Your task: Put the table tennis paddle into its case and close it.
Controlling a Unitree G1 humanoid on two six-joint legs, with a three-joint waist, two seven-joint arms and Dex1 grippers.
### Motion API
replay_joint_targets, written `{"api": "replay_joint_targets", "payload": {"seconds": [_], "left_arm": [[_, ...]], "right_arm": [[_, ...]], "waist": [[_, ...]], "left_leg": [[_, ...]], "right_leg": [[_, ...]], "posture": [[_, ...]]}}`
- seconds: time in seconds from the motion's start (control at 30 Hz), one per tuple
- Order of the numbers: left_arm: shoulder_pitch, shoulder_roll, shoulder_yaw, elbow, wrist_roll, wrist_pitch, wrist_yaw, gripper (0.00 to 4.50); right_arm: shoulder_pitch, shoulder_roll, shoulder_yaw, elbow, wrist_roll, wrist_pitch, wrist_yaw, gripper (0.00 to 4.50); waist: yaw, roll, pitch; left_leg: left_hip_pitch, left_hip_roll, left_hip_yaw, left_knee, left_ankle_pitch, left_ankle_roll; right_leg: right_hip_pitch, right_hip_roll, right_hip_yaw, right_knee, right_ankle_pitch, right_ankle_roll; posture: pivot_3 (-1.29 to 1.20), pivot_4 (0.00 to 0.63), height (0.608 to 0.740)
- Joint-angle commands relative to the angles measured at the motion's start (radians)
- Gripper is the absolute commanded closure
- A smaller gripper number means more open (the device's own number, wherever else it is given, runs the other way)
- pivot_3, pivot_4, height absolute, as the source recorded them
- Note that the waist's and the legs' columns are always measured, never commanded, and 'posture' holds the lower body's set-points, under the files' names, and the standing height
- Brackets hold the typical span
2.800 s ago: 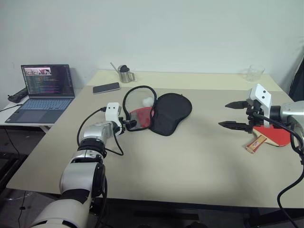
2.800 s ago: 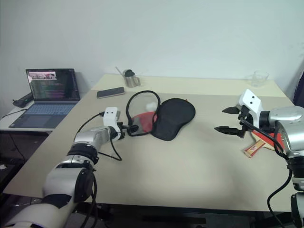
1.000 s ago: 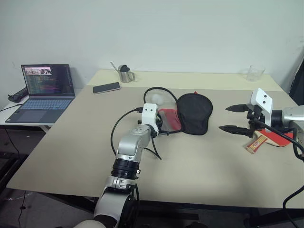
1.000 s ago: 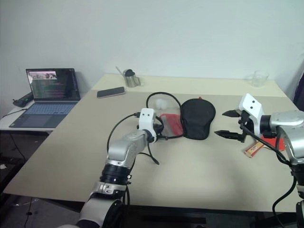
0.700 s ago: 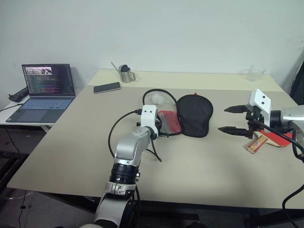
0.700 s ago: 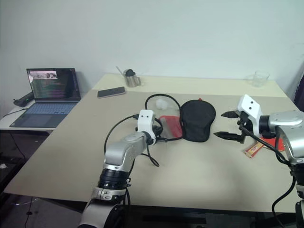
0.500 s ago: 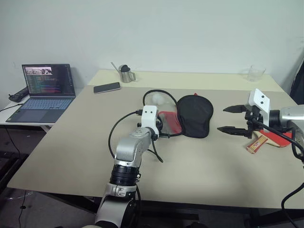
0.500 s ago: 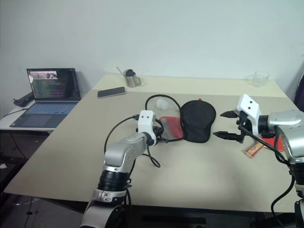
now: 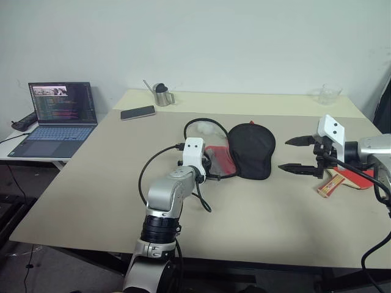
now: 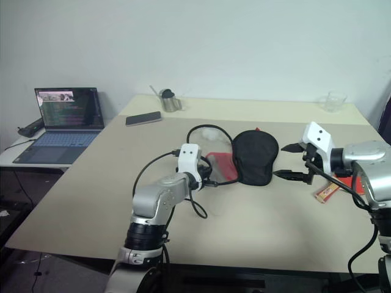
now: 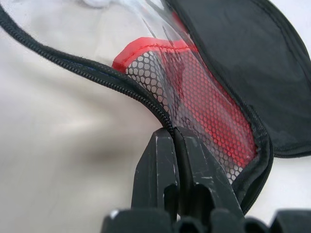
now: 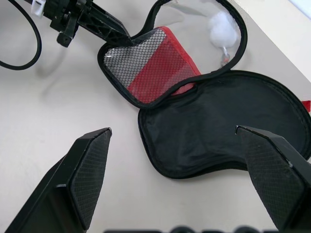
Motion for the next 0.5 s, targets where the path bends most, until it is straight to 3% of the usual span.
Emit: {"api": "replay_joint_targets", "payload": {"seconds": [0.03, 0.13, 0.23, 0.43, 0.5], "left_arm": [[-0.003, -0.002, -0.024, -0.051, -0.028, 0.017, -0.026, 4.46], [-0.004, 0.003, -0.02, -0.05, -0.029, 0.022, -0.024, 4.46], [-0.006, 0.014, -0.009, -0.045, -0.031, 0.033, -0.024, 3.78], [-0.015, 0.089, -0.002, -0.031, -0.033, 0.032, -0.05, 1.64], [-0.006, 0.197, -0.047, -0.069, -0.055, 0.022, -0.164, 0.95]], "right_arm": [[-0.022, -0.003, -0.012, -0.003, 0.003, -0.014, 0.007, 0.0], [-0.025, -0.002, -0.008, 0.003, 0.002, -0.019, 0.007, 0.0], [-0.026, 0.0, -0.005, 0.008, 0.001, -0.022, 0.006, 0.0], [-0.032, 0.001, -0.005, 0.017, -0.001, -0.028, 0.006, 0.0], [-0.03, -0.006, -0.008, 0.018, -0.007, -0.027, 0.0, 0.0]], "waist": [[0.0, 0.0, 0.0], [0.0, 0.0, 0.0], [0.0, 0.0, 0.0], [-0.001, 0.0, 0.0], [-0.002, 0.0, 0.0]], "left_leg": [[0.0, 0.0, 0.0, 0.0, 0.0, 0.0], [0.0, 0.0, 0.0, 0.0, 0.0, 0.0], [0.0, 0.0, 0.0, 0.0, 0.0, 0.0], [0.0, 0.0, 0.0, 0.0, 0.0, 0.0], [0.001, 0.0, 0.0, 0.0, 0.0, 0.0]], "right_leg": [[0.0, 0.0, 0.0, 0.0, 0.0, 0.0], [0.0, 0.0, 0.0, 0.0, 0.0, 0.0], [0.0, 0.0, 0.0, 0.0, 0.0, 0.0], [0.0, 0.0, 0.0, 0.0, 0.0, 0.0], [0.0, 0.0, 0.0, 0.0, 0.0, 0.0]], "posture": [[0.0, 0.15, 0.74], [0.0, 0.15, 0.74], [0.0, 0.15, 0.74], [0.0, 0.15, 0.74], [0.0, 0.15, 0.74]]}}
